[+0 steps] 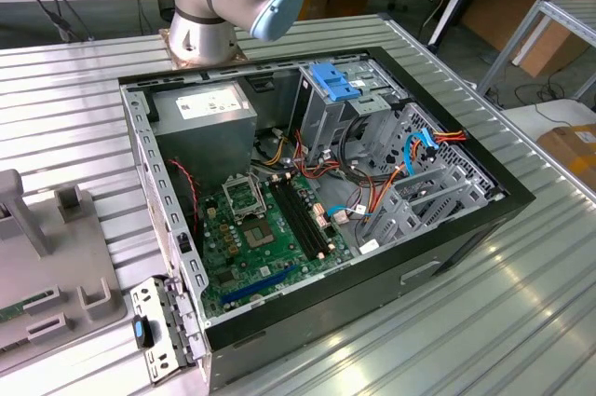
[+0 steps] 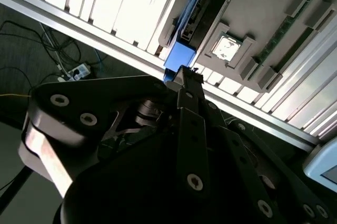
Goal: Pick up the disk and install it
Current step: 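Pick up the disk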
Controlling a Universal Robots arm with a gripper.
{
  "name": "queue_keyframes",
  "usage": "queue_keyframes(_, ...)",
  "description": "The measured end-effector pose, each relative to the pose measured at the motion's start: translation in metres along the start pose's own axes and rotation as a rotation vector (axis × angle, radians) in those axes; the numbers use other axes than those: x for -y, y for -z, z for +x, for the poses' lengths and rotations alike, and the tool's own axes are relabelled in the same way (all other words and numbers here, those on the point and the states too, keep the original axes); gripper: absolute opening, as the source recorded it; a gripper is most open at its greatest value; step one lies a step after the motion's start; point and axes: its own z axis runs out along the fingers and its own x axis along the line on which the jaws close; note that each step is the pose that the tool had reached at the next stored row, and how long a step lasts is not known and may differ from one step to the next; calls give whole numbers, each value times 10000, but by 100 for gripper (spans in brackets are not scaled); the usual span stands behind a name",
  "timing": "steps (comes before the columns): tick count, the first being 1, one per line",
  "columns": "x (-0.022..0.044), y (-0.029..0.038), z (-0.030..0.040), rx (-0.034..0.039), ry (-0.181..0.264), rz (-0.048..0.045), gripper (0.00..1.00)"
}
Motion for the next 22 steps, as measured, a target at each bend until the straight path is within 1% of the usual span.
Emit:
queue_keyframes(2, -3, -11, 0, -1, 8, 1, 11)
queue_keyframes(16, -3, -15, 0, 0, 8, 2, 11)
queue_keyframes(18, -2, -16, 0, 0, 8, 1, 36)
queue_keyframes(20, -2, -16, 0, 0, 8, 2, 36)
queue_keyframes(21, -3, -16, 0, 0, 8, 2, 47)
queue_keyframes(22, -3, -17, 0, 0, 8, 1, 54)
